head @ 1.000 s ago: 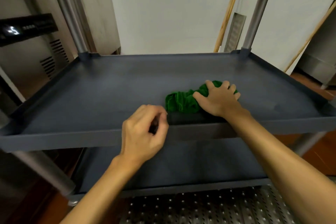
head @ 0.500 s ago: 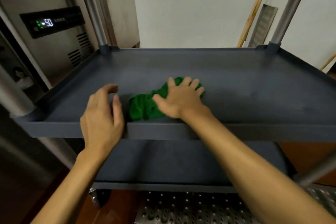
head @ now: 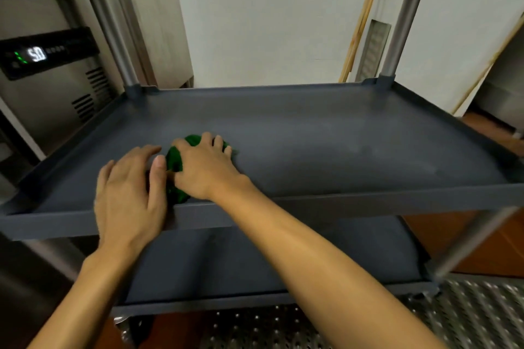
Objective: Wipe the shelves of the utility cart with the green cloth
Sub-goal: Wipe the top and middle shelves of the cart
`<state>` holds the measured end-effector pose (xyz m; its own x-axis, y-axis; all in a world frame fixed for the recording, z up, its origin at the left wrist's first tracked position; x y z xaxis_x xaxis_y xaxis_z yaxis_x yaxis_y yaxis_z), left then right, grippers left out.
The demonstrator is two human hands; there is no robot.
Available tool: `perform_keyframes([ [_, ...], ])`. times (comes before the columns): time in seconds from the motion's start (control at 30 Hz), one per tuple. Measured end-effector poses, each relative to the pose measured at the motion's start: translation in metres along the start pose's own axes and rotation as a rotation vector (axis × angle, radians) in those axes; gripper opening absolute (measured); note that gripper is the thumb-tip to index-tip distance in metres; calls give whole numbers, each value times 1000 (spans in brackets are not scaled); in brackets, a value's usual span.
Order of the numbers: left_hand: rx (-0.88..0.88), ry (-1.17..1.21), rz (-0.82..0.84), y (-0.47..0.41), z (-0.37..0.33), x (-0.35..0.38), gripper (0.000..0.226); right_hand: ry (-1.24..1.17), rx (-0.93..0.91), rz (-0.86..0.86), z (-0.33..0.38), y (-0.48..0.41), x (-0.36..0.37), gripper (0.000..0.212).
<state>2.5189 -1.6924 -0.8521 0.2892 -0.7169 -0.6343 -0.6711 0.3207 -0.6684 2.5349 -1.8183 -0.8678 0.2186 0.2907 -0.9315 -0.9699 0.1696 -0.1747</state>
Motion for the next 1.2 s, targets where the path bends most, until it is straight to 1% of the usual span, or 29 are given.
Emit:
perform_keyframes([
  [0.1, 73, 105, -15, -3, -28, 0, 40, 2, -14, -31, -7, 2, -7, 42],
  [0.2, 113, 157, -15, -7, -62, 13, 37, -16, -10, -58, -30, 9, -18, 38],
  [0.27, 105, 185, 22, -10, -76, 28, 37, -49, 16, -82, -51, 16, -30, 38],
  [0.33, 107, 203, 50, -8, -86, 42, 38, -54, 67, -105, -78, 24, -42, 44],
  [0.43, 173, 206, 11, 4, -103, 49, 38, -66, 158, -130, -128, 40, -62, 57],
  [0.53, 218, 199, -2, 10, -114, 53, 36, -92, 228, -137, -188, 64, -82, 55],
  [0.6, 212, 160, 15, 9, -117, 57, 36, -92, 283, -164, -228, 82, -97, 54],
  [0.67, 201, 177, 25, 10, -123, 57, 36, -94, 326, -197, -260, 100, -112, 51],
  [0.77, 238, 243, 45, 13, -149, 62, 34, -117, 367, -206, -288, 125, -132, 48],
  [0.87, 282, 286, 108, 14, -179, 75, 35, -126, 368, -218, -308, 150, -148, 48],
  [1.0, 329, 268, 190, 13, -209, 95, 35, -65, 413, -260, -338, 186, -168, 50],
  [1.07, 354, 232, 221, 15, -212, 104, 34, 22, 431, -263, -354, 200, -180, 51],
  [1.13, 364, 200, 242, 17, -209, 110, 33, 59, 465, -243, -372, 209, -188, 52],
  [1.17, 360, 197, 248, 18, -206, 110, 32, 33, 483, -246, -378, 214, -192, 50],
  [1.2, 355, 207, 248, 18, -205, 108, 32, -51, 490, -274, -383, 218, -194, 44],
])
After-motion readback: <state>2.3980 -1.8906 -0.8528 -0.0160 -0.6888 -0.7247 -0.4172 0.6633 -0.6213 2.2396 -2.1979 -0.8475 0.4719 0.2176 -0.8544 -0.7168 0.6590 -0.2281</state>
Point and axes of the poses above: each hand's wrist, its own y-axis away from the middle knuckle, its own x-axis out of the palm, z = x × y, the point moved 9 cm from there along -y, towards the middle knuckle, and after that the axes turned 2 degrees about y, right-handed, at the moved point
